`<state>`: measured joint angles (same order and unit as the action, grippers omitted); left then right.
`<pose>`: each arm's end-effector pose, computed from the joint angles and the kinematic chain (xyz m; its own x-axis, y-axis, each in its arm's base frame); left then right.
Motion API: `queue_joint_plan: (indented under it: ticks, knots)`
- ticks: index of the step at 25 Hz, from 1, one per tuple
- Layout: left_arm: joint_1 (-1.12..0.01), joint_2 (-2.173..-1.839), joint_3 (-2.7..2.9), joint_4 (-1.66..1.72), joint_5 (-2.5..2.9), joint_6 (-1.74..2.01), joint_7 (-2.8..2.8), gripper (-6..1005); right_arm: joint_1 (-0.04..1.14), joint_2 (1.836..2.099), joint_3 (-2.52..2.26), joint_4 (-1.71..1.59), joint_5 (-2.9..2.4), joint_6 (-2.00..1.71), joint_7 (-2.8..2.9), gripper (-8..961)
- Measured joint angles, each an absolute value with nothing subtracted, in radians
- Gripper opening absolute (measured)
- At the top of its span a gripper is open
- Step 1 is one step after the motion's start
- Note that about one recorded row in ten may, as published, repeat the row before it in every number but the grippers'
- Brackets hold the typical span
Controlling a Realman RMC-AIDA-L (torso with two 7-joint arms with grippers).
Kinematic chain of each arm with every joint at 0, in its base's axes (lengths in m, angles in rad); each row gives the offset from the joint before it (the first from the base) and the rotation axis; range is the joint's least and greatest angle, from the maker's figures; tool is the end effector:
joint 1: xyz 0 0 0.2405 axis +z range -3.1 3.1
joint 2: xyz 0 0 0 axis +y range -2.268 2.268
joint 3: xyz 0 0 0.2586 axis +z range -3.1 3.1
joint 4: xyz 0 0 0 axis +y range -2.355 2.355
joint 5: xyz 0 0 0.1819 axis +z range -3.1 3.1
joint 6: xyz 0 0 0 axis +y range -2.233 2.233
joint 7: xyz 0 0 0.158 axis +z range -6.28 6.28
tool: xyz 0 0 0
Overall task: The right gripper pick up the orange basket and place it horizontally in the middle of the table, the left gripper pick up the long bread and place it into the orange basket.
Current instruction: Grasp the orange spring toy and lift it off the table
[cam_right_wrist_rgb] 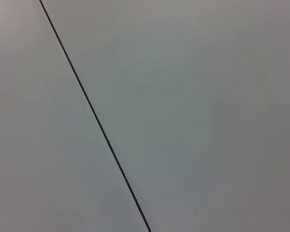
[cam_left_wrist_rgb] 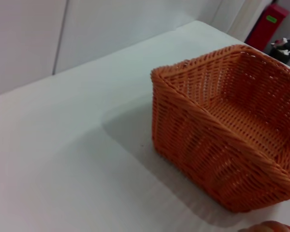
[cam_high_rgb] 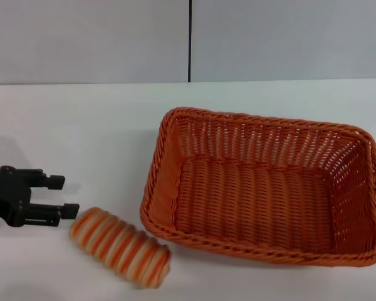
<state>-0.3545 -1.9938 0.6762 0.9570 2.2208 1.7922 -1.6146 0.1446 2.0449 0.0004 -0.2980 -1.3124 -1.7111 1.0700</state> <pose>-0.3016 0.2581 0.0456 0.8035 0.5386 0.2537 0.5796 -0.8050 -0.1267 0.3685 0.2065 0.1339 0.2775 0.3328 -0.9013 -0.9328 -0.1314 -0.3357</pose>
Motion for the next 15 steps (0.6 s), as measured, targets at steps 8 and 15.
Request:
queue_joint_plan:
  ticks: [8,15]
  knots:
    - [-0.360,-2.006,0.678,0.920,2.237,1.780,-1.598,782,0.151,2.042,-0.014,-0.300,-1.316,-1.718,1.084,574]
    - [-0.364,-2.004,0.680,0.863,2.256,1.750,-1.582,782,0.155,2.042,-0.014,-0.302,-1.317,-1.721,1.094,573]
